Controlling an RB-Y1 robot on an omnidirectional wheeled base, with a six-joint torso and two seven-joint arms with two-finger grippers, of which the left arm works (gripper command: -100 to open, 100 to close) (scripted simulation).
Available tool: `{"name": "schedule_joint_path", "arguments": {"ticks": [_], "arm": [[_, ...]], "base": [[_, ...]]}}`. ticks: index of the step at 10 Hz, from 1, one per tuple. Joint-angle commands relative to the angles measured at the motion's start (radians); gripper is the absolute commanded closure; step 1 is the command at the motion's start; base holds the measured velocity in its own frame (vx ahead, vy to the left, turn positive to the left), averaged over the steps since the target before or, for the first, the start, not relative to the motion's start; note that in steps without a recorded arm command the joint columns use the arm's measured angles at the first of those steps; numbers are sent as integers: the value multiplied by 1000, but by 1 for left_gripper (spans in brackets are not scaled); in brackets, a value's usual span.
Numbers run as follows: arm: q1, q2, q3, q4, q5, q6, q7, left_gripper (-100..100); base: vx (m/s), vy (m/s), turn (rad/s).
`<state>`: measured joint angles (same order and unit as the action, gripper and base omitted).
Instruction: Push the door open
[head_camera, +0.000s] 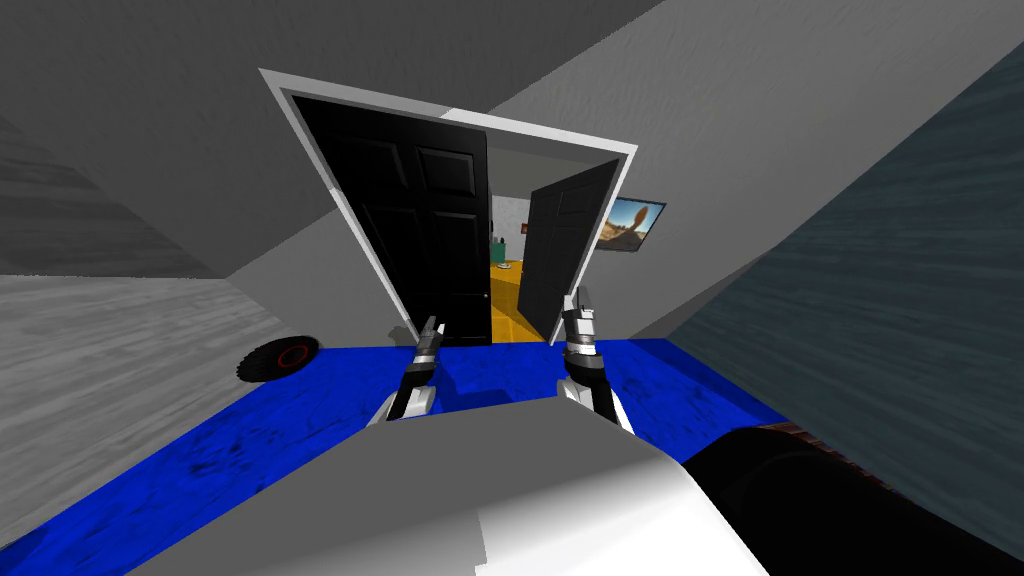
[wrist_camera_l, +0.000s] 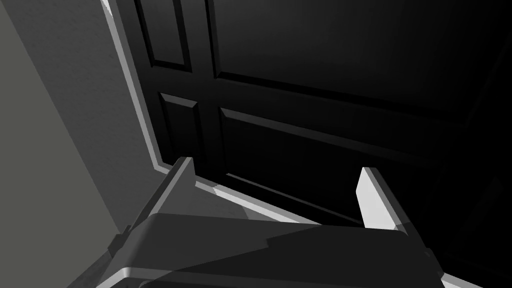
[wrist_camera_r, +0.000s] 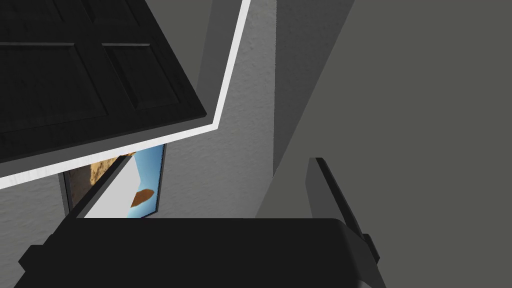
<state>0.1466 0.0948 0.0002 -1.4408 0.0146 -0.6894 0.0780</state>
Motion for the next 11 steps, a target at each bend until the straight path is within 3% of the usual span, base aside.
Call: {"name": "schedule_joint_path", "arguments": {"ticks": [1,11], "arm": [[-14,1,1,34,-1,2,-3,-100],[-115,-5,6,296,-7,-33,-19,-100]], "base": [[100,-31,0],[97,-30,0]]}}
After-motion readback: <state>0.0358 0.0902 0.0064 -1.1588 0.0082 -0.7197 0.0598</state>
